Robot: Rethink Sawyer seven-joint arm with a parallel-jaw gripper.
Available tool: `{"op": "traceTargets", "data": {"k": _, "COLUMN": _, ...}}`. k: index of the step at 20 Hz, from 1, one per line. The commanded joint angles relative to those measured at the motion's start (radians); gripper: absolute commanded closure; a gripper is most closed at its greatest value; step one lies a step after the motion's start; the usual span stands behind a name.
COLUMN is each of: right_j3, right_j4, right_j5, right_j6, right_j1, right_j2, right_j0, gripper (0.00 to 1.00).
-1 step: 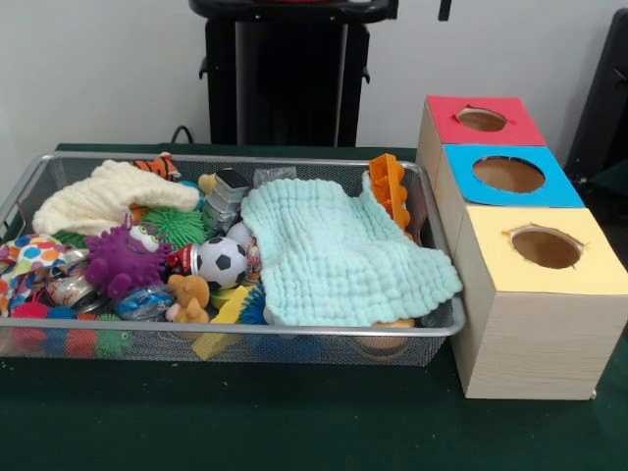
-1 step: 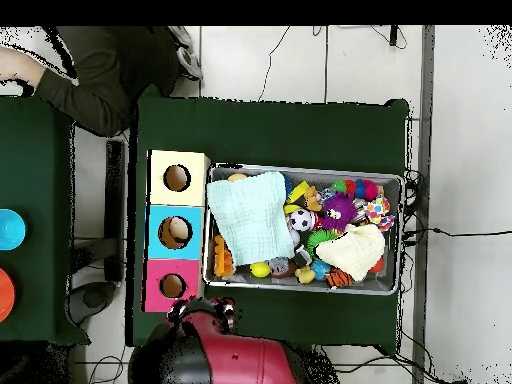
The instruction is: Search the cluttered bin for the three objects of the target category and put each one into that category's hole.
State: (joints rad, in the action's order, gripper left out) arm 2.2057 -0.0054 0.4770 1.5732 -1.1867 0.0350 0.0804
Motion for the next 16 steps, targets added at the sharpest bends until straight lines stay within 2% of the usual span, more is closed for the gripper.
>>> {"op": "traceTargets", "data": {"k": 1, "right_j3": -0.047, "right_j4": -0.066, "right_j5": -0.128, "right_j6": 0.133, "right_j1": 0.13, "right_j2": -0.009, "right_j0": 0.05, "gripper": 0.0}}
{"op": "traceTargets", "data": {"k": 8, "right_j3": -0.097, "right_j4": -0.078, "right_j5": -0.164, "right_j6": 0.166, "right_j1": 0.183, "right_j2": 0.041, "right_j0": 0.019, "gripper": 0.0}}
{"op": "traceTargets", "data": {"k": 16, "right_j3": -0.111, "right_j4": -0.034, "right_j5": -0.277, "right_j6": 0.187, "right_j1": 0.267, "right_j2": 0.033, "right_j0": 0.027, "gripper": 0.0}}
